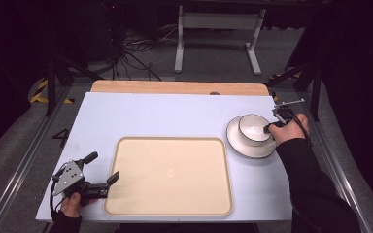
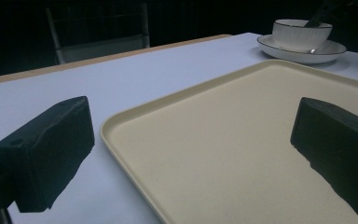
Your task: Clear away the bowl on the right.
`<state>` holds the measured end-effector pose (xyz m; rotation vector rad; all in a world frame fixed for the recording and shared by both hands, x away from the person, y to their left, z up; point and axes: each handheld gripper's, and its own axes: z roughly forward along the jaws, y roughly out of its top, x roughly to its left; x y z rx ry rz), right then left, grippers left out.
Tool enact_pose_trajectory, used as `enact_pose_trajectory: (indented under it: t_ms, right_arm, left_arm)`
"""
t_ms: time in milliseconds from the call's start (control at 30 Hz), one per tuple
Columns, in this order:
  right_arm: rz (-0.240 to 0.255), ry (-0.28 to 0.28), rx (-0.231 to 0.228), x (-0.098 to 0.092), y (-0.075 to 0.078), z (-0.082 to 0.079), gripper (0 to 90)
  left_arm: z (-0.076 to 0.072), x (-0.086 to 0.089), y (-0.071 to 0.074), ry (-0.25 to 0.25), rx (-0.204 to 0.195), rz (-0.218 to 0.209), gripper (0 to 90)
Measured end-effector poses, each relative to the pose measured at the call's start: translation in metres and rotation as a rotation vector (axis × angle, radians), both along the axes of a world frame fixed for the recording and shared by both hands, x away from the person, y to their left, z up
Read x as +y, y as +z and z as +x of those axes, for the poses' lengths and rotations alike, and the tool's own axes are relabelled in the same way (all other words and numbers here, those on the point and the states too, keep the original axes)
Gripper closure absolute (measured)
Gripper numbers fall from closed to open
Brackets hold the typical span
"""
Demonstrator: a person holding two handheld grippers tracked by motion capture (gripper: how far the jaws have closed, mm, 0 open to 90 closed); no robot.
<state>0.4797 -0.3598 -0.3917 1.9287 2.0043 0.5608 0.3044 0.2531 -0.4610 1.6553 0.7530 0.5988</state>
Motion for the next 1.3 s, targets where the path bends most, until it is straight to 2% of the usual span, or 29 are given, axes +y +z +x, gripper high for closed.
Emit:
enact_pose_trajectory:
  t_ms: [100,200,333,733,933,1300]
  right_arm:
    - [0.012,0.008,0.017,0.001,0.002,0.001,82.3]
    - [0.008,0.001,0.029,0.003,0.003,0.002,82.9]
    - [0.034,-0.015,0.034,0.002,0.005,0.002,83.6]
    - [0.061,-0.007,0.009,0.007,0.017,0.0,82.5]
    - [0.066,0.001,0.0,0.008,0.027,-0.003,82.6]
    - [0.041,0.022,0.012,0.014,0.051,-0.008,82.4]
  left_arm:
    - [0.0,0.0,0.0,0.0,-0.001,0.002,0.1]
    - [0.0,0.0,0.0,-0.001,-0.001,0.004,0.1]
    - [0.0,0.0,0.0,-0.001,-0.001,0.004,0.1]
    - [0.0,0.0,0.0,0.0,-0.002,0.001,0.1]
    - [0.0,0.0,0.0,-0.001,-0.002,0.001,0.1]
    - [0.0,0.0,0.0,0.0,-0.001,0.003,0.1]
